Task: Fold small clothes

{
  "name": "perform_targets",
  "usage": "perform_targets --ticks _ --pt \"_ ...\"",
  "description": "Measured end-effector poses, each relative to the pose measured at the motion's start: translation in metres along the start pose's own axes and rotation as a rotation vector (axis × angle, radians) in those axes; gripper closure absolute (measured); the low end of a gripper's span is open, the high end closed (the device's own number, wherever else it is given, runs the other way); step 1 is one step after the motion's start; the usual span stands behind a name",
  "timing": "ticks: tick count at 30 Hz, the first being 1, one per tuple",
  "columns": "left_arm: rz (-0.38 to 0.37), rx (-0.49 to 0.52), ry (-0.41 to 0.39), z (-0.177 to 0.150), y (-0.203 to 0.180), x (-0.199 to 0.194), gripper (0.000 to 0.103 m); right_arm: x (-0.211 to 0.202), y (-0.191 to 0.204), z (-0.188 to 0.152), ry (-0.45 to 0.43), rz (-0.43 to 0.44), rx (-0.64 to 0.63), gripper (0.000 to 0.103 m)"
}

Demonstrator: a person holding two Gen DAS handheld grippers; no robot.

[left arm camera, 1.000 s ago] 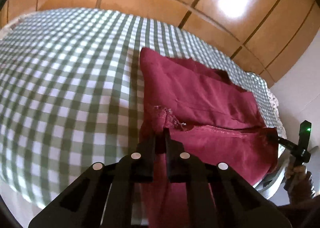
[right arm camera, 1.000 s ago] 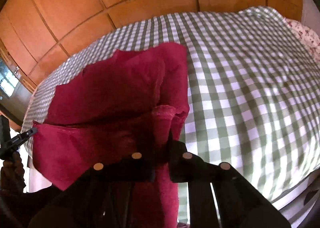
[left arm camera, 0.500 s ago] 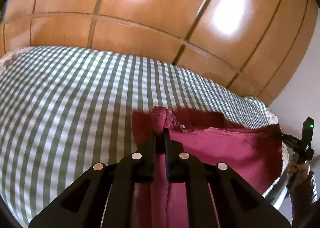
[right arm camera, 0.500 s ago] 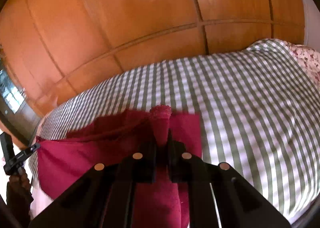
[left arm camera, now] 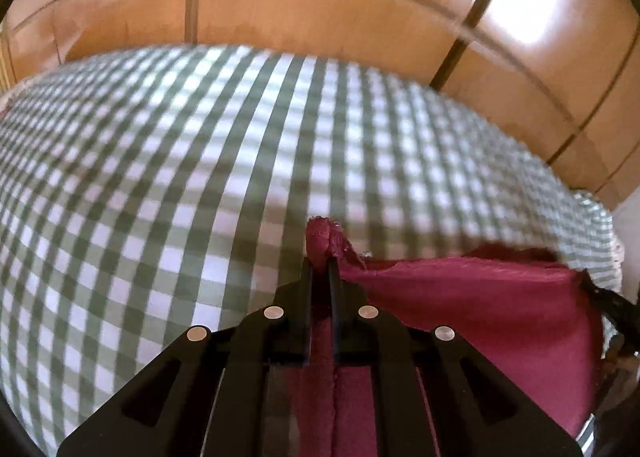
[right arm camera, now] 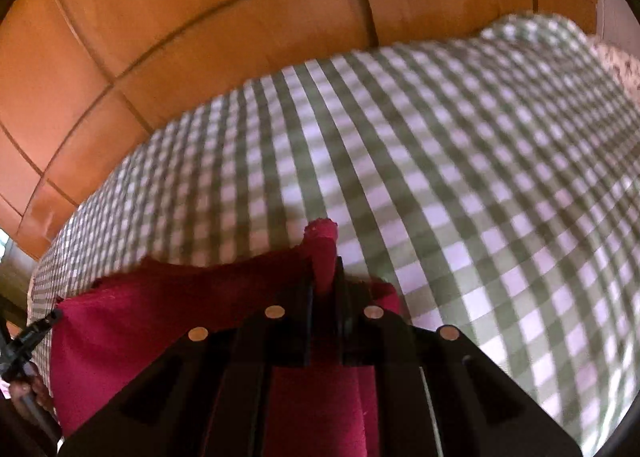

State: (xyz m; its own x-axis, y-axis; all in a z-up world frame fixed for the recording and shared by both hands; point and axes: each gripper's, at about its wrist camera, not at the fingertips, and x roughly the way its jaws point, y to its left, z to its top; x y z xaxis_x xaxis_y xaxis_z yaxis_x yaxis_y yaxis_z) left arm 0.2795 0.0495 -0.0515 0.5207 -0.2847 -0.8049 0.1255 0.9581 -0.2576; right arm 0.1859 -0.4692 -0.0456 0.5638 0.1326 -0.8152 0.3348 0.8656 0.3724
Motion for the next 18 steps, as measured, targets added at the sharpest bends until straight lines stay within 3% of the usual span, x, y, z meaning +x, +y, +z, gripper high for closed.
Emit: perform_targets --ticks 1,2,3,4,6,14,18 --pt "-0.001 -0.004 0.008 0.000 0.001 0.002 0.097 -0.003 -0.003 0.001 -0.003 0.017 0.012 0.087" --pt "0.001 -0.010 0.005 0.000 0.002 0.000 0.093 -0.011 -0.006 0.001 -0.009 0.030 0.016 0.071" --pt "0.017 -0.019 -0.003 0.000 0.003 -0.007 0.080 -0.019 -0.007 0.000 -0.017 0.039 0.014 0.058" --pt "0.036 -0.030 -0.012 0.000 0.005 -0.013 0.064 -0.032 -0.011 -0.004 -0.030 0.057 0.008 0.056" --pt "0.037 -0.068 -0.048 -0.004 0.011 -0.031 0.049 -0.050 -0.017 -0.014 -0.031 0.088 0.004 0.055" --pt "-0.033 -0.016 -0.104 -0.070 0.016 -0.094 0.047 -0.129 -0.037 -0.103 0.049 0.179 -0.055 0.054" --pt "-0.028 0.032 -0.095 -0.108 0.015 -0.112 0.047 -0.134 -0.029 -0.137 0.106 0.175 -0.107 0.057"
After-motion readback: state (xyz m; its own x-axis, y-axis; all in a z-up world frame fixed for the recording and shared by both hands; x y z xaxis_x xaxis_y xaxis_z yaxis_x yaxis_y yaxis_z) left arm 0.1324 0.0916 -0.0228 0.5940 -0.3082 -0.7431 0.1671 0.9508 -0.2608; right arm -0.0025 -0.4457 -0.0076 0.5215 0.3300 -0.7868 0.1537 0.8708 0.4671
